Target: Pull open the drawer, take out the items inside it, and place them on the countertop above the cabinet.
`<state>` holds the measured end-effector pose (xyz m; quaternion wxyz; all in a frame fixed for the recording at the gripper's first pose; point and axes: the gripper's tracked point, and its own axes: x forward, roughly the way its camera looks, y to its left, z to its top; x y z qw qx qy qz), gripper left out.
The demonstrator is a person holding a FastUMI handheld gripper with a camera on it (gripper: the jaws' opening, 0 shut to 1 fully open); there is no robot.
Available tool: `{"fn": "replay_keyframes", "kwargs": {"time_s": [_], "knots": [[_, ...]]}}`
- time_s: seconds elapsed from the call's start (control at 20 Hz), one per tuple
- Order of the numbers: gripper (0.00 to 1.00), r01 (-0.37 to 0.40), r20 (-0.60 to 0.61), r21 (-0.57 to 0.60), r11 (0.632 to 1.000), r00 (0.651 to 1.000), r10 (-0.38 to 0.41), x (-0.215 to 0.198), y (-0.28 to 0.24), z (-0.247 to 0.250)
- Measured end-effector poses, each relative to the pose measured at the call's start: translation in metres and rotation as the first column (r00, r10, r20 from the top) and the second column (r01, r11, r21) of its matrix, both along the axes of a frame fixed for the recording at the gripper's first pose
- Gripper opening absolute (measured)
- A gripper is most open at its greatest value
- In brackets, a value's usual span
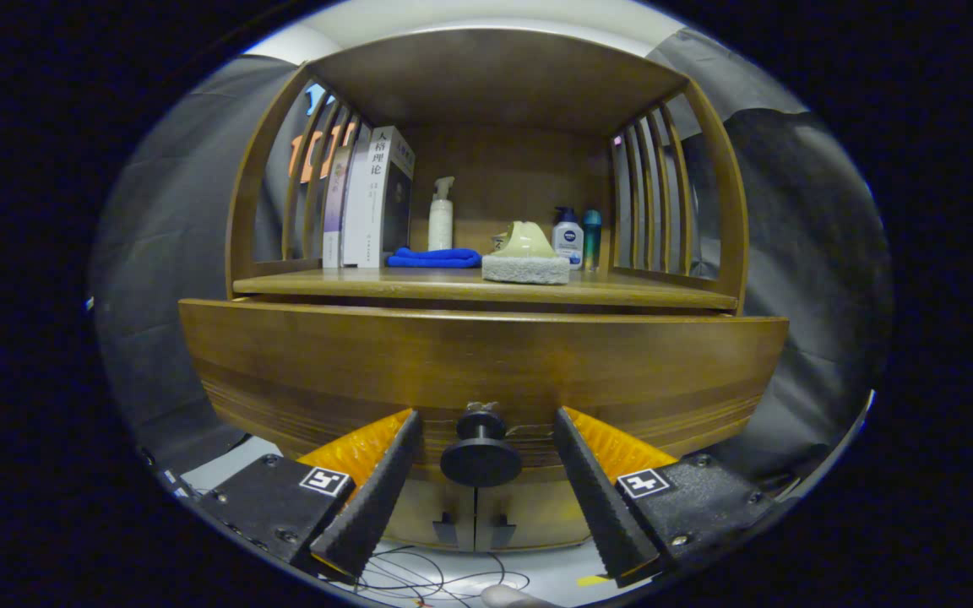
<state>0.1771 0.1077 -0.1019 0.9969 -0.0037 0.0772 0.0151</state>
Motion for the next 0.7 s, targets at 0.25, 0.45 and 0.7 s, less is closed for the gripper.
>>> {"fn": "replay_keyframes", "kwargs": {"time_s": [0.25,0.45,0.7], "knots": [[1.00,0.000,0.008,-0.021,1.000,1.000,0.001,0.022,0.000,0.001],[1.00,-0.001,-0.005,-0.023,1.000,1.000,0.001,0.039,0.001,0.002],[1.00,0.006,-0.002,-0.033,0.999,1.000,-0.006,0.052,0.002,0.002]]}}
